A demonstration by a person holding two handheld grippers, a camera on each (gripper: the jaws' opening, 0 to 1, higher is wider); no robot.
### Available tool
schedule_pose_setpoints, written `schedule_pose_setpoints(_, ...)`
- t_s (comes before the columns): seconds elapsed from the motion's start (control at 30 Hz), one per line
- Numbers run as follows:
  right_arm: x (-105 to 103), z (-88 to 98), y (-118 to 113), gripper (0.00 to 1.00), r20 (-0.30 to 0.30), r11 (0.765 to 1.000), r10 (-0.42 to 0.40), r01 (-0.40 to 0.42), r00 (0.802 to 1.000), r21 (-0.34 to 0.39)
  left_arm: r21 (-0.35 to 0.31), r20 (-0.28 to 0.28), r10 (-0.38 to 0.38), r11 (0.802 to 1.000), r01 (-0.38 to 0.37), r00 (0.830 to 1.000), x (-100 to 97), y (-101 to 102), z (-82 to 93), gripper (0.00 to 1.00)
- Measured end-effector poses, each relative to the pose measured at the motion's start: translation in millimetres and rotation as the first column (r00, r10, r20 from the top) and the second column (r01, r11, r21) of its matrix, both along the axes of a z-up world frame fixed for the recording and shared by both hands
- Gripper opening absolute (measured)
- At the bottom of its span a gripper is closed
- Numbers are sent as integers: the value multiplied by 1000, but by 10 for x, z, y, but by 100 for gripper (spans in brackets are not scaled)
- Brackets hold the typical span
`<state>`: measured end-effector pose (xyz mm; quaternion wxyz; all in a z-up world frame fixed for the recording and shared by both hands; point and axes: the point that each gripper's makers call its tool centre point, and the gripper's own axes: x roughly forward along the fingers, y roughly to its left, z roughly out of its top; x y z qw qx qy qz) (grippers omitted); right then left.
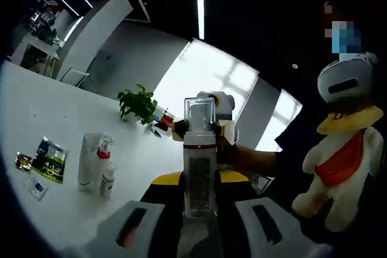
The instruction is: Arrange the skincare products in the storage area until every visible bottle or jar stands upright without overlapping.
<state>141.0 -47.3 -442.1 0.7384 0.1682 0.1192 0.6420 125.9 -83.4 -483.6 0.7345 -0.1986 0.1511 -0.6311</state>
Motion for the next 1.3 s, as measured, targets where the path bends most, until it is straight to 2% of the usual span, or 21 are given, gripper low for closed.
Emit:
schedule_pose_setpoints(0.1, -8, -15, -13, 19, 21, 1000, -2, 3, 1000, -13, 48, 22, -19, 999, 18, 1000, -5, -19, -24, 19)
schedule_pose_setpoints(0.13, -20, -25, -17, 19, 39, 1000, -2, 2, 999, -22, 97, 54, -31, 995, 26, 998, -4, -41, -49, 19)
schedule_pose_setpoints(0.17, -35, -46, -20, 19, 59, 999, 5, -3, 998, -38, 109, 60, -36, 994, 29, 998, -7, -48, -57, 19)
schedule_pose_setpoints(0.2, -47, -75, -20, 19, 79, 998, 10, -5, 997, -59, 172, 86, -58, 984, 42, 995, -13, -71, -113, 19)
schedule_pose_setpoints(0.23, -45, -106, -24, 19, 102, 997, 11, -3, 995, -81, 203, 97, -63, 978, 42, 993, -9, -82, -145, 19)
schedule_pose_setpoints(0.27, -59, -164, -22, 19, 133, 993, 17, -1, 991, -116, 261, 112, -77, 964, 45, 991, -4, -95, -213, 19)
schedule_pose_setpoints(0.3, -62, -203, -23, 19, 155, 990, 21, 1, 988, -138, 280, 119, -82, 959, 46, 990, -2, -99, -236, 19)
schedule_pose_setpoints(0.37, -63, -290, -27, 19, 200, 983, 25, 12, 979, -182, 372, 162, -101, 927, 34, 982, 31, -123, -357, 20)
schedule_pose_setpoints(0.43, -53, -362, -46, 19, 242, 976, 27, 26, 970, -215, 425, 187, -112, 905, 22, 976, 77, -112, -446, 20)
schedule_pose_setpoints(0.5, -22, -430, -79, 19, 251, 973, 26, 34, 968, -230, 464, 213, -125, 886, 12, 969, 107, -116, -517, 20)
schedule_pose_setpoints(0.57, 3, -484, -118, 19, 261, 969, 20, 46, 965, -243, 483, 230, -131, 876, 4, 964, 127, -142, -565, 20)
schedule_pose_setpoints(0.87, 74, -618, -251, 19, 263, 955, -9, 87, 965, -284, 499, 238, -154, 866, 15, 959, 170, -260, -696, 20)
schedule_pose_setpoints(1.0, 107, -700, -296, 19, 265, 946, -21, 105, 964, -307, 527, 245, -173, 849, 19, 954, 168, -329, -749, 20)
schedule_pose_setpoints(1.17, 185, -818, -384, 20, 265, 937, -58, 144, 963, -318, 531, 252, -175, 847, 15, 952, 229, -335, -799, 20)
schedule_pose_setpoints(1.3, 235, -909, -429, 21, 263, 923, -94, 183, 960, -338, 538, 269, -176, 843, 5, 947, 337, -355, -938, 20)
